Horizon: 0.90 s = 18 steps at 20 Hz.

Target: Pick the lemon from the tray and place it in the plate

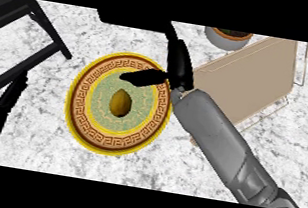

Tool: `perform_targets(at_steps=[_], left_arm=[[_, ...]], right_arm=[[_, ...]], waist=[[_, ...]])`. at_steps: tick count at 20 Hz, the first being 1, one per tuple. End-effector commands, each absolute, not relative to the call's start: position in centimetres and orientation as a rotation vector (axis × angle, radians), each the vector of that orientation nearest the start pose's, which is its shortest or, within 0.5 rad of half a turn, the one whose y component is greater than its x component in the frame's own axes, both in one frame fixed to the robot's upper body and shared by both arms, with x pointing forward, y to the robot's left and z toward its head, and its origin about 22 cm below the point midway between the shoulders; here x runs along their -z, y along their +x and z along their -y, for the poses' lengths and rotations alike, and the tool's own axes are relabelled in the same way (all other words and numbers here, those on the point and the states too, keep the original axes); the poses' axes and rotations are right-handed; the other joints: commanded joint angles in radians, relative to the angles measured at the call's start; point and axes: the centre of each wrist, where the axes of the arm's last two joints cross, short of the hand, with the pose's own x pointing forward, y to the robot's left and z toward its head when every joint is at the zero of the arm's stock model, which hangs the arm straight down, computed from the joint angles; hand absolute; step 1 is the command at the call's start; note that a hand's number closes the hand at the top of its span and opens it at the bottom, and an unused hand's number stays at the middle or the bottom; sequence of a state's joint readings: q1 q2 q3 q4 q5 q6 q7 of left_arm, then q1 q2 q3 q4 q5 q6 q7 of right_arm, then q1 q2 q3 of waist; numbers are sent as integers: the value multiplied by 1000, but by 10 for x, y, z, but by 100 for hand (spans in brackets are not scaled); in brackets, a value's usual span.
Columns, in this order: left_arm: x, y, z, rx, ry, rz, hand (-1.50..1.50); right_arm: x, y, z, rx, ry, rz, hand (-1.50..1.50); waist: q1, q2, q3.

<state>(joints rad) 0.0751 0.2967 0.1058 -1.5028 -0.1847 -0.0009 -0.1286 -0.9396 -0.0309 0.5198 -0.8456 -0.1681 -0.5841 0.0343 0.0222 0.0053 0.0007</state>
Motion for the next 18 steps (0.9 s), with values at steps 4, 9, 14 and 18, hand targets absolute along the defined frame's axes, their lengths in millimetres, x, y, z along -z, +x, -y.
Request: perform_targets(at_steps=[4,9,14,18], left_arm=[[0,222,-336,291,458,1515,0],[-7,221,-336,308,464,1522,0],[-2,229,-347,283,466,1512,0],[-6,217,-322,303,452,1520,0]], right_arm=[[-60,397,125,-196,-30,1799,-150],[-47,407,195,-241,-35,1856,-150],[-44,415,224,-283,-32,1859,-150],[-61,427,252,-271,-55,1858,-150]], waist=[[-15,-2,0],[-11,-2,0],[-12,-2,0],[-8,-3,0]])
